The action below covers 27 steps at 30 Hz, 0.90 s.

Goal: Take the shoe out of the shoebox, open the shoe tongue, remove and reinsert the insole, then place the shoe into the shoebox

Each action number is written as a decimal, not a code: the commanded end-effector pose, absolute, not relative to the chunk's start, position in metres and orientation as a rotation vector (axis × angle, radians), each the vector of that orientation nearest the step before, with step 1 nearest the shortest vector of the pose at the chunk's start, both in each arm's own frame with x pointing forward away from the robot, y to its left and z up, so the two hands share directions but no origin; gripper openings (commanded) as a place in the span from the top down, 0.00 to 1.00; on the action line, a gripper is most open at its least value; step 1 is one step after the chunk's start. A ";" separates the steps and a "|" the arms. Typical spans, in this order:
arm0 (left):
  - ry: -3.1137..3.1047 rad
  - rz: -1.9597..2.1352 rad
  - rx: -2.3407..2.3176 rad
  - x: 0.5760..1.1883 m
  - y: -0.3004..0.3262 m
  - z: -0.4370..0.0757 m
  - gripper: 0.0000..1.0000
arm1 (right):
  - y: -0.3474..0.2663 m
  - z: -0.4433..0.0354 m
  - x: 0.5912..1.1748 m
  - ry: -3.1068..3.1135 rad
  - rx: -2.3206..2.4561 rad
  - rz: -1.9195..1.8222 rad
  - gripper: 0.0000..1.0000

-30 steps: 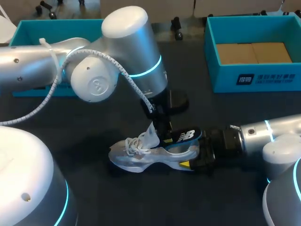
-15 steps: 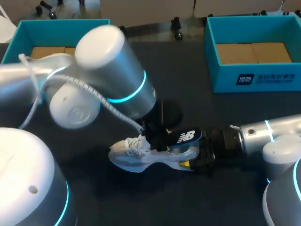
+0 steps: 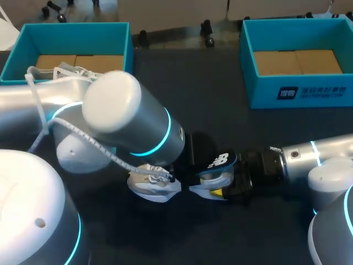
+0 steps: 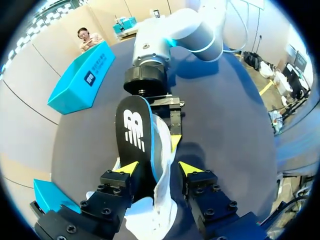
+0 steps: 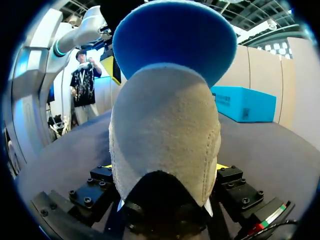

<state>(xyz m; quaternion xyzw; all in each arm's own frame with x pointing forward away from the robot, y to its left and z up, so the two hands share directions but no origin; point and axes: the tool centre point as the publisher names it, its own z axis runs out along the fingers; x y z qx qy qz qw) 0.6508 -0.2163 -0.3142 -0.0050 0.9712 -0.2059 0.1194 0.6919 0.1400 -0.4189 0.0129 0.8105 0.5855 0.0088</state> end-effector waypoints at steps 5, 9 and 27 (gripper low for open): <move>2.763 -0.567 -0.052 0.651 -0.239 -0.324 0.58 | 0.140 -0.418 0.691 2.537 0.041 1.823 1.00; 2.739 -0.566 -0.067 0.653 -0.242 -0.327 0.61 | 0.140 -0.418 0.691 2.537 0.041 1.823 1.00; 2.614 -0.573 -0.121 0.663 -0.250 -0.329 1.00 | 0.140 -0.418 0.691 2.537 0.041 1.823 1.00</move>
